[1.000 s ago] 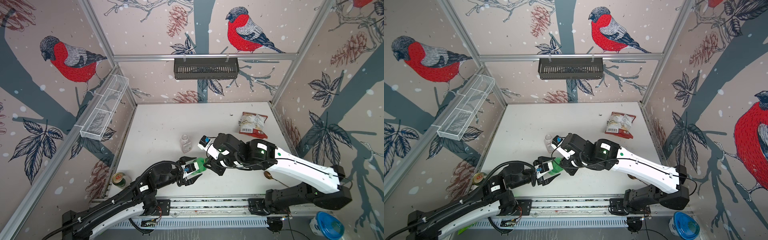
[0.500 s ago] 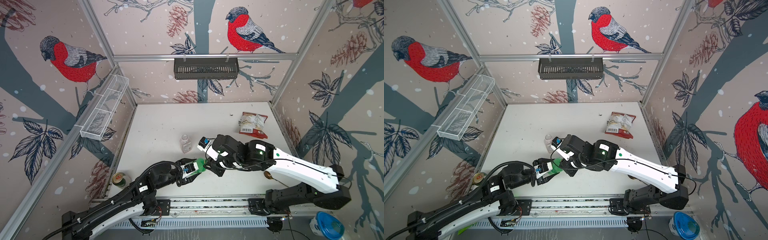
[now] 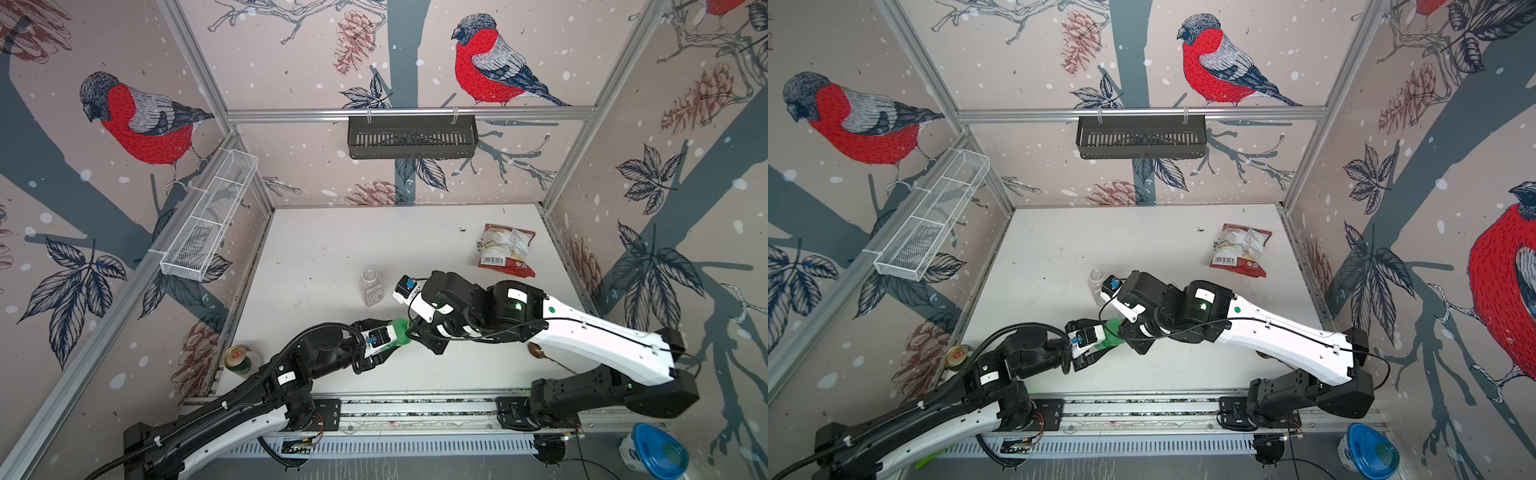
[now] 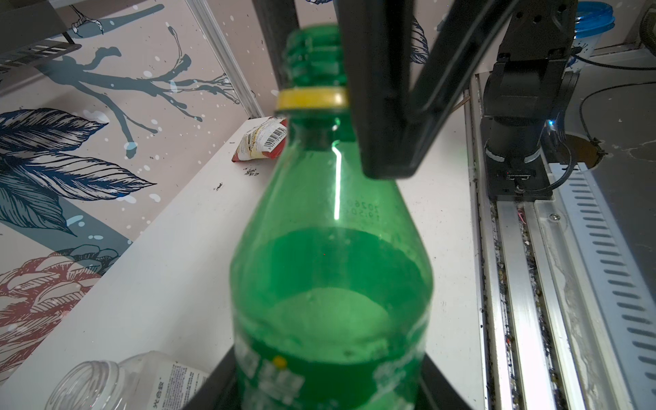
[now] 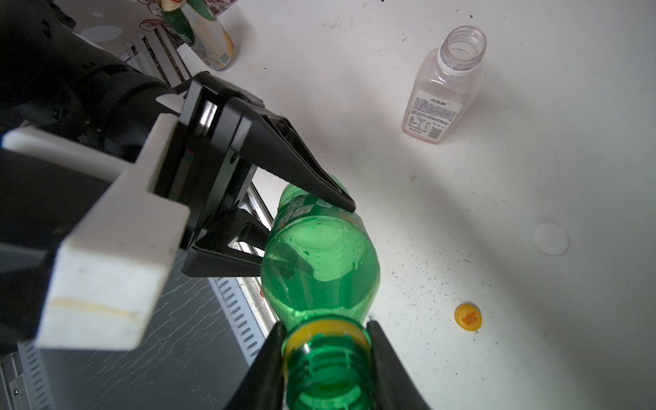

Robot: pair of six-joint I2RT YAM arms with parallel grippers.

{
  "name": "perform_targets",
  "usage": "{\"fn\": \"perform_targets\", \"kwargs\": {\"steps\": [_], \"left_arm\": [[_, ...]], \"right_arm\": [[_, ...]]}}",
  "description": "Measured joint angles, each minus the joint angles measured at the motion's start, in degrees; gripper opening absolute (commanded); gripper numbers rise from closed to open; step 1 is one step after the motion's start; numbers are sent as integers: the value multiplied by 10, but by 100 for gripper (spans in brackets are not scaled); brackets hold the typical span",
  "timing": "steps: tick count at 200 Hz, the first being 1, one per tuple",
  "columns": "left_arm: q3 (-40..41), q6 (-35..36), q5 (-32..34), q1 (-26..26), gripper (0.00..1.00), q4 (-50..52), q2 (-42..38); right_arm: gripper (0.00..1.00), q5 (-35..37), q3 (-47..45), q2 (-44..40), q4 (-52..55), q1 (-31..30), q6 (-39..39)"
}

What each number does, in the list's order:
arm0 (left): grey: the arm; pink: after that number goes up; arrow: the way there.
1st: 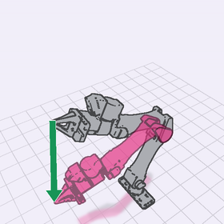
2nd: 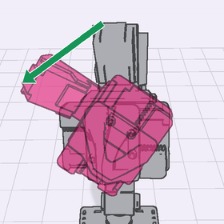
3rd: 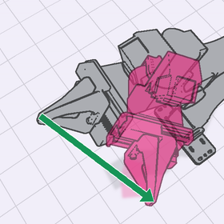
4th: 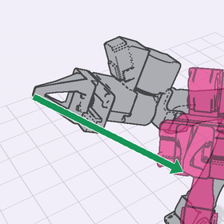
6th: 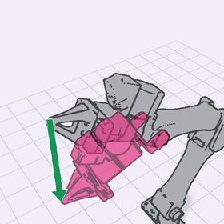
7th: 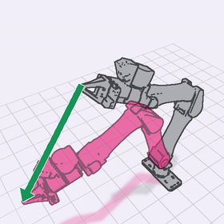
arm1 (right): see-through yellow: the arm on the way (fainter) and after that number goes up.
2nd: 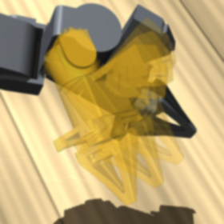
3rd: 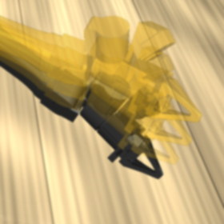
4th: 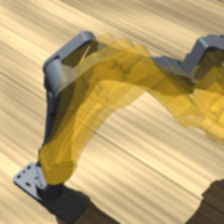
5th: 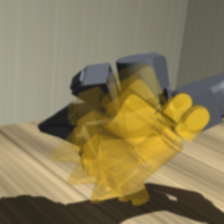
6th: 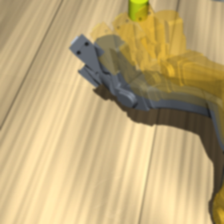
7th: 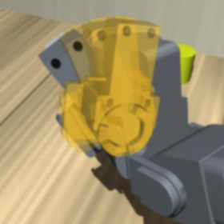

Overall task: Screw on the bottle caps
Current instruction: Pass the plastic bottle.

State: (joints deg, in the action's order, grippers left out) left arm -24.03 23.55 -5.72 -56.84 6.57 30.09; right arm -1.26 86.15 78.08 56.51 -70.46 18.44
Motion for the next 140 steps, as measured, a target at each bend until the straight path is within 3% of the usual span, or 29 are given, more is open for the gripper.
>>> {"fn": "perform_targets", "kwargs": {"steps": [24,80,121,140], "left_arm": [[0,-3,0,0,46,0,0],[3,-10,-2,0,45,-11,1],[7,-13,-2,0,44,-17,-1],[8,-17,-1,0,42,-19,-4]], "right_arm": [[36,0,0,0,-1,0,2],[62,3,-1,-13,-8,0,11],[90,11,8,-22,-9,2,13],[95,16,11,-43,-12,15,15]]}}
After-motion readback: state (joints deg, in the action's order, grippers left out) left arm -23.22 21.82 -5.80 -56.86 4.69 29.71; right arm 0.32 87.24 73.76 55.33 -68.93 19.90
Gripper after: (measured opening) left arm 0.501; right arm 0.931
